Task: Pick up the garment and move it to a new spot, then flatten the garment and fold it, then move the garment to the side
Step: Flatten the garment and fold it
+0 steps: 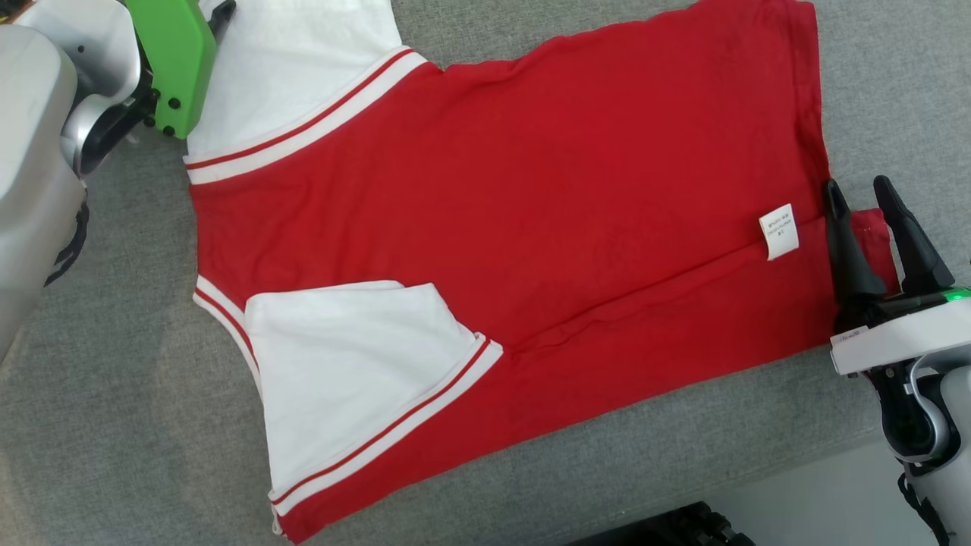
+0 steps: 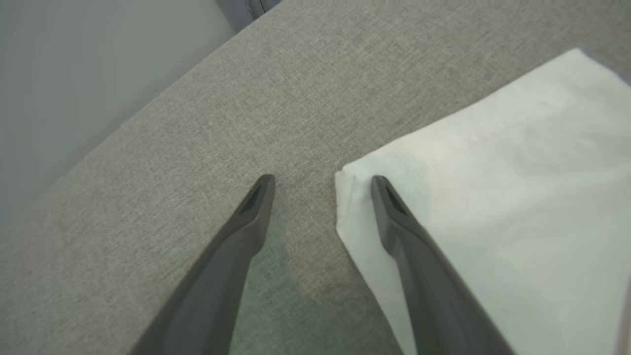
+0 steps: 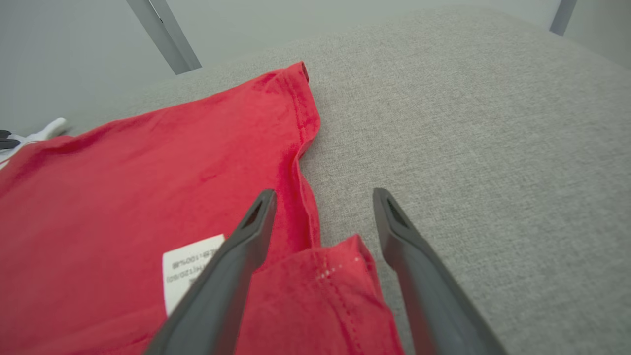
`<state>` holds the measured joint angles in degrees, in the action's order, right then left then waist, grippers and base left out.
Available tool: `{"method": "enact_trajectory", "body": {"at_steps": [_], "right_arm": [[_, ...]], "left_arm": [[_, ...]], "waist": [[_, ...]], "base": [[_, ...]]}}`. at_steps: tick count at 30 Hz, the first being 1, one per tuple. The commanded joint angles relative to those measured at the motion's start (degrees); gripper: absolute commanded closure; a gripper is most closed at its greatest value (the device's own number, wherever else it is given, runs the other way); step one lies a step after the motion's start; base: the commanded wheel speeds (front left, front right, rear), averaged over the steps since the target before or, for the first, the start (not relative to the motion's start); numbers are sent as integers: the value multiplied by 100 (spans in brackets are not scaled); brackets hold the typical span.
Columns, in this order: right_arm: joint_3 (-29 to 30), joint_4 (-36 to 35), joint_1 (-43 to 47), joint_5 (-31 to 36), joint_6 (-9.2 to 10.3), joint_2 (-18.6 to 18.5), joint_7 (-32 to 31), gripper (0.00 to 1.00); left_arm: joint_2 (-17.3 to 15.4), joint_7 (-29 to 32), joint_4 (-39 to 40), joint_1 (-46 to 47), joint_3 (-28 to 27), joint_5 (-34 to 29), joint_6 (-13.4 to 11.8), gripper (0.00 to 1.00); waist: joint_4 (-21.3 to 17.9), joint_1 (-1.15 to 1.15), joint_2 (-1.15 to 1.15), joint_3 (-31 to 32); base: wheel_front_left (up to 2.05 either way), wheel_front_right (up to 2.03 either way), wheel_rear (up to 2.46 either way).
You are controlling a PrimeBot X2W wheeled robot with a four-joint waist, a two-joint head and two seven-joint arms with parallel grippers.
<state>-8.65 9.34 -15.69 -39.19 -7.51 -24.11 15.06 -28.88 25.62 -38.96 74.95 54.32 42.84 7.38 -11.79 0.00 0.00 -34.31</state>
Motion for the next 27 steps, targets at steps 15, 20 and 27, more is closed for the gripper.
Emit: {"method": "enact_trajectory", "body": {"at_steps": [15,20,27], "right_arm": [[-13,60,-284,7,4,-147,13,0],[-95,517,-799,-34,5,-369,7,0],[-333,1602,-2234,74,4,-674,-1038,0]], "left_arm": [[-172,42,-97,132,640,595,0,100],[-186,-178,124,189,812,714,0,100],[-200,-298,452,331,1085,794,0,100]], "waist": [[20,0,0,49],[110,0,0,214],[322,0,0,318]], "base": [[0,0,0],[0,0,0],[0,0,0]]}}
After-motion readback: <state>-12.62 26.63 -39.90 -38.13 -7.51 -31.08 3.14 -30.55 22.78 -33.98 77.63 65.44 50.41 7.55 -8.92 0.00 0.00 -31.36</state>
